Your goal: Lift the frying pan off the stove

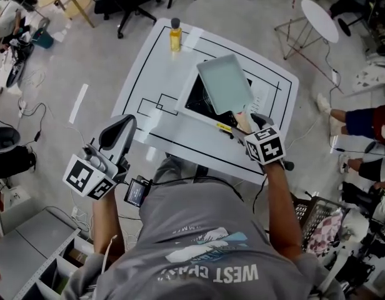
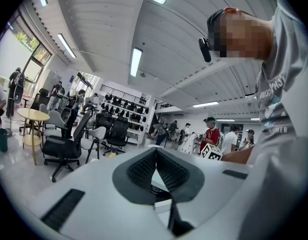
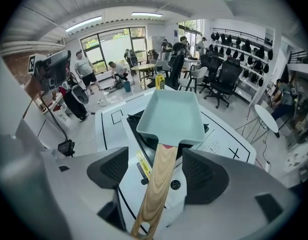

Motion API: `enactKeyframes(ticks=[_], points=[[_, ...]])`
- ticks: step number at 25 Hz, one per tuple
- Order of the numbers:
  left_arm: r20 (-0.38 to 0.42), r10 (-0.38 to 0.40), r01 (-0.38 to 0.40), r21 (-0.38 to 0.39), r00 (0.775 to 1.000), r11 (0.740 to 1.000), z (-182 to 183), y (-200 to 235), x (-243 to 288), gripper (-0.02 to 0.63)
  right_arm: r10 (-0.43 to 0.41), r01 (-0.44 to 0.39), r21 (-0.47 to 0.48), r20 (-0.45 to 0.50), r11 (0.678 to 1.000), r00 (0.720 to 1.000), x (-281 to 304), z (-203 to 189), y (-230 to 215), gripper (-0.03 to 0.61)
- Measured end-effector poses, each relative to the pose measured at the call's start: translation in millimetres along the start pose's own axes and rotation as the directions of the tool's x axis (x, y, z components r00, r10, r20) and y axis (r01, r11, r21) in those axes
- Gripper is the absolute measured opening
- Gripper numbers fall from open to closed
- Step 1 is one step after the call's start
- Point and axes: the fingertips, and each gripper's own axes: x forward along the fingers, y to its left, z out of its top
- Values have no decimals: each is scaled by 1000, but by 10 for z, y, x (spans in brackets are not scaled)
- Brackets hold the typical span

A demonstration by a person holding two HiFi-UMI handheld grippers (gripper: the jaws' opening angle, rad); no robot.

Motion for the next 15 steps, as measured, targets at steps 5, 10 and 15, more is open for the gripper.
enactKeyframes(ticks=[5,10,15], points=[[-7,7,-8,-16,1000,1000,-58,64,15,-5,7,-8,-10,-73,1000,997,136,-107,-49,345],[-11,11,-11,-29,1000,1000,-107,126,36,-5,20,-21,-3,-124,1000,992,250,-184,-74,345],[-14,12,-12,-36,1000,999,-147,169,35,-5,20,-19,5,-161,1000,987,343,-245,-86,336]])
